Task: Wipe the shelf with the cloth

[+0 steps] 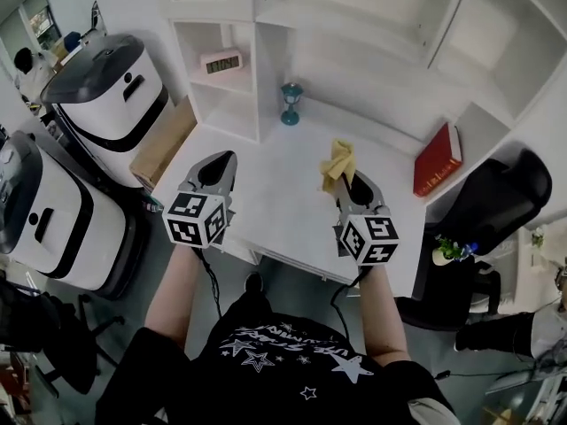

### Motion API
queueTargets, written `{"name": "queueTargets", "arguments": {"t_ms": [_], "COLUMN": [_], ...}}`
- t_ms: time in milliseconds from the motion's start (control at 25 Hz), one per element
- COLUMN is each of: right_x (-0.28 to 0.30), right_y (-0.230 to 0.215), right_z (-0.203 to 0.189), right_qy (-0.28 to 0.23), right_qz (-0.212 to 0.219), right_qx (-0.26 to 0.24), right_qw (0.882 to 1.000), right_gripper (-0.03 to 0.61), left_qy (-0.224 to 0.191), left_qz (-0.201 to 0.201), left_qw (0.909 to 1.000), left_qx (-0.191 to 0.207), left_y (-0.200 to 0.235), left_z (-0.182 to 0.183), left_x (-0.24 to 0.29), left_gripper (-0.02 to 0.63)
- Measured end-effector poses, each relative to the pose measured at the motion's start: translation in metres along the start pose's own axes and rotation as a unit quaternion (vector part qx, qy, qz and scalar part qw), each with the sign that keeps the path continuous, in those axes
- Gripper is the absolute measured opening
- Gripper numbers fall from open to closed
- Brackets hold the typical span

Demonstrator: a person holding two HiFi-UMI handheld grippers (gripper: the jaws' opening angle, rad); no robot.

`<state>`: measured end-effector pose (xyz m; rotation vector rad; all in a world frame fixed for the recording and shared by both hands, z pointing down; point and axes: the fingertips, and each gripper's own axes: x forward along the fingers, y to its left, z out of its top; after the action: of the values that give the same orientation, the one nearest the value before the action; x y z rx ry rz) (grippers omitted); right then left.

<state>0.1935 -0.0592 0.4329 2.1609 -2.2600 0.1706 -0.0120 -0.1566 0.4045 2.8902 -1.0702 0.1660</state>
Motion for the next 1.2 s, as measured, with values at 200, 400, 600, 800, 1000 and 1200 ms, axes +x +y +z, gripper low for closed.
{"name": "queueTargets", "arguments": {"t_ms": [200,400,600,800,1000,1200], "right_x": [0.056,0.103,0.138,0.162,0.173,0.183], "right_y": [0.015,0.038,0.058,0.072,0.071,0.059], "right_z": [0.045,0.097,0.151,0.191,0.233,0.240], "right_qy": [-0.032,-0.072,-0.110,-0.121,-0.145,-0.154], "right_qz": [-0.006,0.001,0.015,0.043,0.072,0.087], "right_qx": [-0.012,-0.028,-0.042,-0.069,-0.093,-0.096], "right_qw": [0.999,0.997,0.993,0.989,0.982,0.980], "right_gripper": [0.084,0.083,0.084,0.084,0.084,0.084], "left_qy": [-0.017,-0.045,-0.064,-0.074,-0.082,-0.086], "left_qz": [-0.009,-0.015,-0.034,-0.036,-0.021,-0.005], "left_qw": [0.9996,0.9984,0.9964,0.9953,0.9947,0.9944], "left_qx": [0.021,0.032,0.045,0.051,0.057,0.061], "left_y": [0.055,0.101,0.127,0.145,0.149,0.140], "left_z": [0.044,0.089,0.123,0.146,0.160,0.163], "left_x": [0.040,0.063,0.077,0.087,0.096,0.105], "left_gripper": [0.002,0.002,0.001,0.002,0.002,0.001]}}
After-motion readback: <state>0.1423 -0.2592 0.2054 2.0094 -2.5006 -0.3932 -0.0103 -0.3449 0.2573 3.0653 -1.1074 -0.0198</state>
